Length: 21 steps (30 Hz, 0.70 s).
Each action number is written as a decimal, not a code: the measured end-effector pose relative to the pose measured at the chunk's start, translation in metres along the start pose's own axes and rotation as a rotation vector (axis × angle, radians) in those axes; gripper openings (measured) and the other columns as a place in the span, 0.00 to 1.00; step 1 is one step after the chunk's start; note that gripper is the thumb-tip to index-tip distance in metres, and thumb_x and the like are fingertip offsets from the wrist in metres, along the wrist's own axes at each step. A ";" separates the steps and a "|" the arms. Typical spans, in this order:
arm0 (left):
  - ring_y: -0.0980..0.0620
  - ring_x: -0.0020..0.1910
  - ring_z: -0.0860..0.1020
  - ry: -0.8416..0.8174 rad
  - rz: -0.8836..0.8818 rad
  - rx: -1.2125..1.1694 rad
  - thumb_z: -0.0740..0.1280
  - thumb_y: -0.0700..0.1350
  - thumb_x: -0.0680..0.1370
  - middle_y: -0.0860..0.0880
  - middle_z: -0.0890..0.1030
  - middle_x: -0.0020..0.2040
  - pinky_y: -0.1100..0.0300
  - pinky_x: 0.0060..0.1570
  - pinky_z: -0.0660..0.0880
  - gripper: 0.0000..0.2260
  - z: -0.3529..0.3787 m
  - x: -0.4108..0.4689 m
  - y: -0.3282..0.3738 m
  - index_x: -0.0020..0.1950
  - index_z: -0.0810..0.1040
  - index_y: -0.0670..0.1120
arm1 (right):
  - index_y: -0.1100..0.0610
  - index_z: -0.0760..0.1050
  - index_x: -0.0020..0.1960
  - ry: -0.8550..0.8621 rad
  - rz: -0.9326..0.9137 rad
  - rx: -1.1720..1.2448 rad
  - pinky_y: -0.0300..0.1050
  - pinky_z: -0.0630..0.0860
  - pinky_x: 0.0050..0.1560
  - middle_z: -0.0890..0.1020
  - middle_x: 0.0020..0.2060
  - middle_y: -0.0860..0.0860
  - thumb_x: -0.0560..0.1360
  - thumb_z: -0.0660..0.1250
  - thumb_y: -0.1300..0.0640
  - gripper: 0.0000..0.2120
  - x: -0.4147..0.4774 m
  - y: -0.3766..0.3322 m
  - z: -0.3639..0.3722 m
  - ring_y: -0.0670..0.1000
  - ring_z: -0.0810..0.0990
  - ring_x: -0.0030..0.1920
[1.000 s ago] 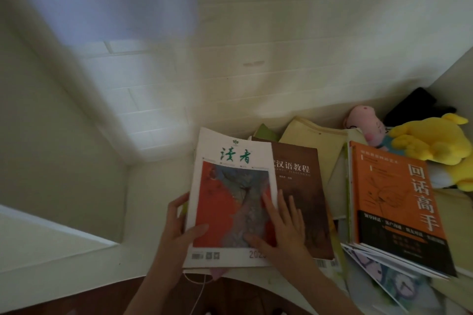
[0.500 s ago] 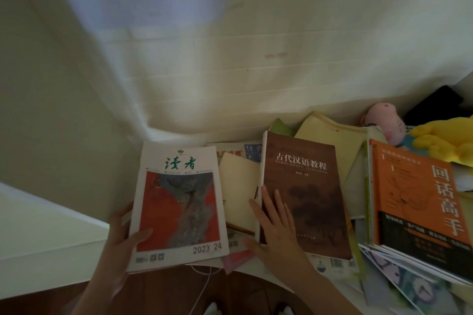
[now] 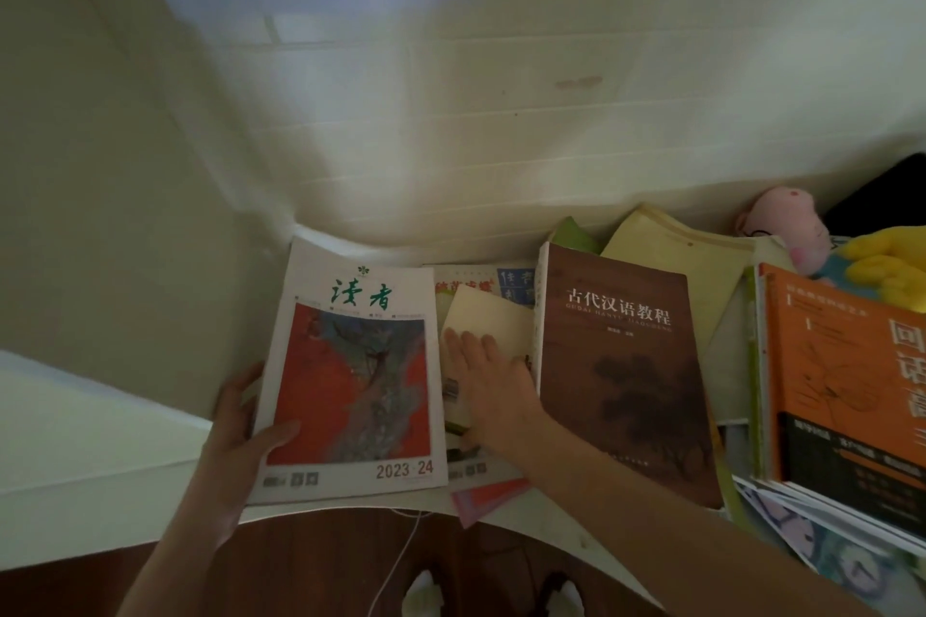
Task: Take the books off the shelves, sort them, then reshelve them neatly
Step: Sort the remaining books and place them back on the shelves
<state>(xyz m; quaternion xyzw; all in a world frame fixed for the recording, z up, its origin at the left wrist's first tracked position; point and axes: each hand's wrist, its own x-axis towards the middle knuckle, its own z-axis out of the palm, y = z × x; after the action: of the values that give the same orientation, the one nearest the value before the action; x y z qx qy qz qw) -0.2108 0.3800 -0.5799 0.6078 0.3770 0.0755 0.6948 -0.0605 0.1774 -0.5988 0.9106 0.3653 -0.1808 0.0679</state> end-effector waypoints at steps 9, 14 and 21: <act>0.49 0.45 0.78 0.008 0.019 0.085 0.63 0.26 0.73 0.52 0.78 0.50 0.51 0.46 0.75 0.29 0.003 0.000 0.000 0.71 0.63 0.46 | 0.58 0.31 0.76 -0.037 -0.092 -0.119 0.56 0.66 0.67 0.40 0.77 0.56 0.74 0.67 0.41 0.52 -0.015 0.014 0.010 0.59 0.42 0.77; 0.47 0.45 0.79 0.015 0.035 0.143 0.64 0.28 0.74 0.47 0.78 0.53 0.54 0.39 0.75 0.31 -0.005 0.002 0.002 0.72 0.61 0.48 | 0.56 0.33 0.77 -0.090 -0.116 -0.043 0.60 0.63 0.70 0.37 0.77 0.55 0.74 0.67 0.43 0.50 -0.017 0.019 0.010 0.60 0.40 0.77; 0.47 0.49 0.77 0.074 0.108 0.188 0.63 0.28 0.75 0.46 0.76 0.56 0.56 0.44 0.73 0.30 0.001 0.002 0.004 0.73 0.60 0.47 | 0.57 0.34 0.77 -0.025 -0.014 0.155 0.56 0.64 0.71 0.46 0.78 0.56 0.77 0.64 0.43 0.47 -0.008 0.034 -0.004 0.59 0.51 0.77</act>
<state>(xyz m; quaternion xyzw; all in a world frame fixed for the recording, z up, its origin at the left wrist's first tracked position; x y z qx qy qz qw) -0.2071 0.3812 -0.5769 0.6865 0.3744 0.0996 0.6153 -0.0418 0.1488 -0.5923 0.9082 0.3558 -0.2203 0.0005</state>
